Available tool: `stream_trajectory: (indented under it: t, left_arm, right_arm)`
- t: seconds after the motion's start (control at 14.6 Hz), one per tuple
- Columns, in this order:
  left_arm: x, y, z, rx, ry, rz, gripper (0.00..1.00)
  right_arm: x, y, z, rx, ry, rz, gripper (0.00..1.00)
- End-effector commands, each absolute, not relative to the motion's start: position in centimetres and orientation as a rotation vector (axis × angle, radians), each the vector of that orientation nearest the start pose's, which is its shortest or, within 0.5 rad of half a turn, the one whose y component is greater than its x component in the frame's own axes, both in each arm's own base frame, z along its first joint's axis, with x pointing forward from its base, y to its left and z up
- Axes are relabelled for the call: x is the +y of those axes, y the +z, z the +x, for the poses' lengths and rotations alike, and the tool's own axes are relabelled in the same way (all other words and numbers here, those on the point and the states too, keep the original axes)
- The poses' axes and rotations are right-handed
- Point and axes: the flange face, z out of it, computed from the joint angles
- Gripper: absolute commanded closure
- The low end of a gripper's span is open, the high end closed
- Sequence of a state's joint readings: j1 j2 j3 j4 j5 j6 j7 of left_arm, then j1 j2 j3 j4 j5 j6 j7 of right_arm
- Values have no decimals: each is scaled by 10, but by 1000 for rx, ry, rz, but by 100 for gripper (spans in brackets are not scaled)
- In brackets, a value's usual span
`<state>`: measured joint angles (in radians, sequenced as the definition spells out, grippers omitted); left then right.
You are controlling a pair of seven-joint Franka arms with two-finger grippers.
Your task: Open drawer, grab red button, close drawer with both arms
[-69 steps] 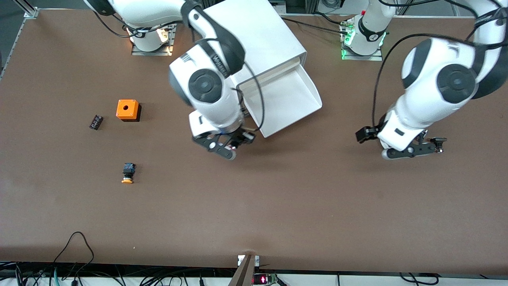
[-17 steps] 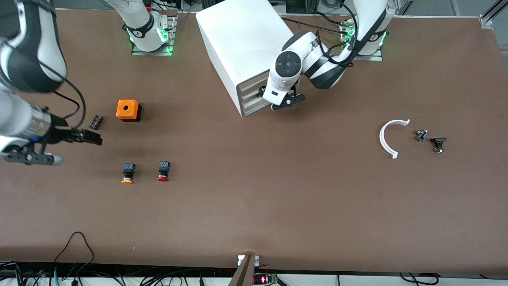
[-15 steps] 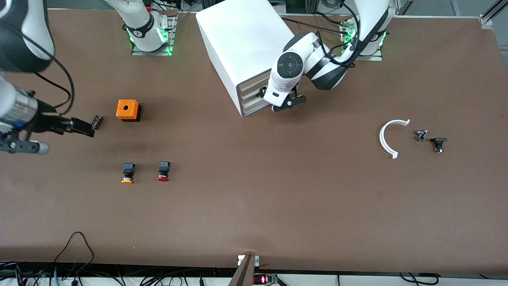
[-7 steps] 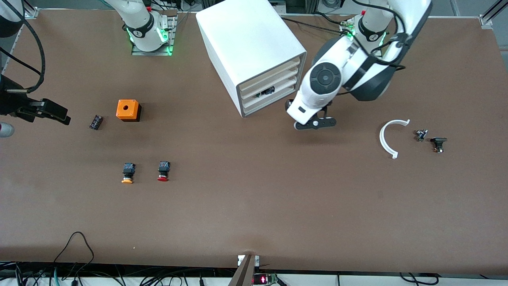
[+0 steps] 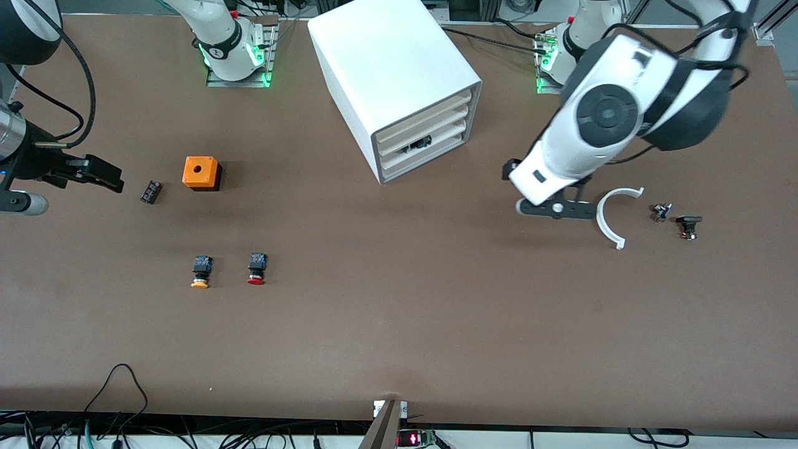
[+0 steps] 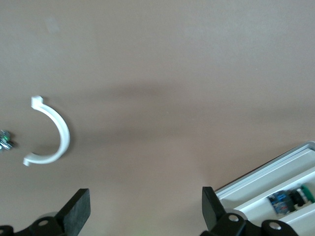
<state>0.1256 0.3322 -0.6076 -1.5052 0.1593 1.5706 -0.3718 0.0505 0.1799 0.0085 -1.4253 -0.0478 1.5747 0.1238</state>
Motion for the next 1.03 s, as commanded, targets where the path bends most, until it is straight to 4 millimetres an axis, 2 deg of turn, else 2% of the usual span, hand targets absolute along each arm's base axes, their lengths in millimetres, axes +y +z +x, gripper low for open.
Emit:
stream_trajectory:
  t: [0.0, 0.21, 0.34, 0.48, 0.62, 0.75, 0.96]
  left_arm:
    - [-195, 520, 580, 356, 243, -3040, 0]
    - [-147, 548, 581, 406, 174, -3012, 0]
    - [-112, 555, 576, 407, 183, -3052, 0]
    - [-81, 562, 561, 385, 189, -3111, 0]
    - [-64, 569, 549, 365, 99, -3115, 0]
    - [-58, 581, 542, 342, -90, -3112, 0]
    - [-58, 584, 536, 335, -77, -3104, 0]
  right_arm:
    - [29, 589, 573, 118, 4, -3205, 0]
    - [32, 599, 571, 112, -15, -3200, 0]
    - [33, 605, 574, 105, -36, -3195, 0]
    - [33, 606, 574, 113, -41, -3193, 0]
    - [33, 606, 574, 113, -41, -3192, 0]
    - [34, 606, 574, 111, -39, -3193, 0]
    - [34, 606, 574, 108, -40, -3187, 0]
